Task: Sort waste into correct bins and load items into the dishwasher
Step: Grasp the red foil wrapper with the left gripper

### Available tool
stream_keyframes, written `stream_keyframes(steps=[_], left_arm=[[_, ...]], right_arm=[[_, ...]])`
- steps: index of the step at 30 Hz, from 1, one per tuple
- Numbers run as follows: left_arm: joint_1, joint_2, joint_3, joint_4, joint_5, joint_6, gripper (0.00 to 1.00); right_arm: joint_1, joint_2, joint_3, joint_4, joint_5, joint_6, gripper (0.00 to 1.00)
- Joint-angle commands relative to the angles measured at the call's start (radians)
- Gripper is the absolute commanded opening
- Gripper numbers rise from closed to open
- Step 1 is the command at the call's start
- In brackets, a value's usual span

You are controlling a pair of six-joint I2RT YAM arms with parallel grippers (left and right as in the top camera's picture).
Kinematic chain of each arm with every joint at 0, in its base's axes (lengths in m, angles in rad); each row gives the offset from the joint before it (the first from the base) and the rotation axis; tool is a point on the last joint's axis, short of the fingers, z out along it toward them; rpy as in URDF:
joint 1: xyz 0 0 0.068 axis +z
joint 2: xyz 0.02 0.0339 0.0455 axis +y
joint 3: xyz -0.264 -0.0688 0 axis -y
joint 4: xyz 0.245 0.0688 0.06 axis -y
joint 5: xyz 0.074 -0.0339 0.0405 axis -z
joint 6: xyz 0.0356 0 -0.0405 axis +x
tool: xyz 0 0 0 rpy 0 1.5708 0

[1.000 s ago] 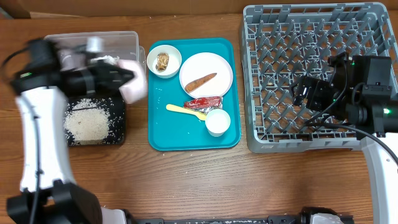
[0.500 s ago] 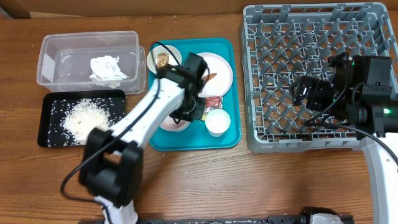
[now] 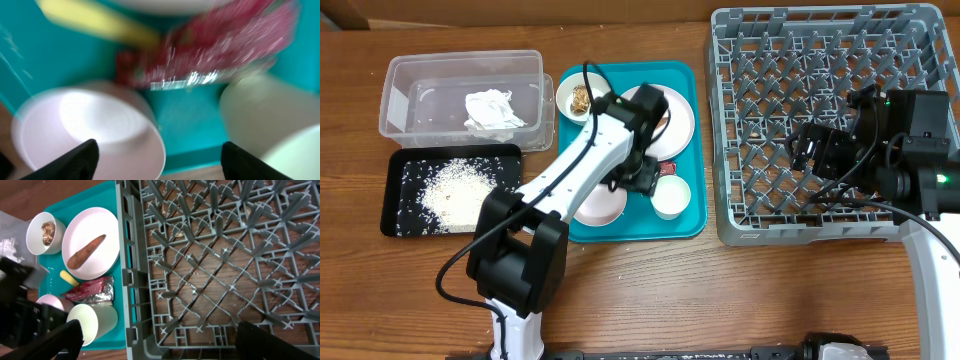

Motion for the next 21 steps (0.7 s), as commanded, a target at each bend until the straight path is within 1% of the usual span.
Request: stream_keyframes(steps=[1,2,4,7,12,14,16,18,19,20,21], left_arm=[[0.006,0.005,0.129,0.086,-0.047,0.126,0.88],[0.006,0.008,0.127,0.123,-0.047,0.158,0.90],[0.006,0.021,0.122,0.161,-0.045,0.207,0.91],[0.006,0.067,0.113,0.164,-0.042,0.302,0.91],[0.006,0.171,0.113,0.133,-0.046,0.333,0.87],[0.006,0.187,0.113,0.129,-0.046,0.333,0.84],[0.006,0.190,0.113,0.127,-0.046,0.333,0.73],[0.007,0.190,0.113,0.130,-0.046,0.333,0.56],[0.008,0.190,0.113,0.130,-0.046,0.333,0.50],[0.010,0.190,0.113,0.130,-0.046,0.333,0.39],[0.011,0.190,0.113,0.130,-0.046,0.333,0.23]], right_arm=[[-0.002,-0.003,0.024,0.005,-0.005,-0.003,1.00],[-0.002,-0.003,0.024,0.005,-0.005,-0.003,1.00],[-0.002,-0.003,0.024,0.005,-0.005,-0.003,1.00],[-0.002,-0.003,0.024,0.005,-0.005,-0.003,1.00],[-0.002,-0.003,0.024,0.005,-0.005,-0.003,1.00],[-0.002,-0.003,0.024,0.005,-0.004,-0.003,1.00],[-0.002,-0.003,0.024,0.005,-0.004,-0.003,1.00],[-0.002,-0.003,0.024,0.005,0.005,-0.003,1.00],[-0.002,-0.003,0.024,0.005,0.010,-0.003,1.00],[-0.002,-0.003,0.024,0.005,0.011,-0.003,1.00],[-0.002,-0.003,0.024,0.005,0.011,-0.003,1.00]])
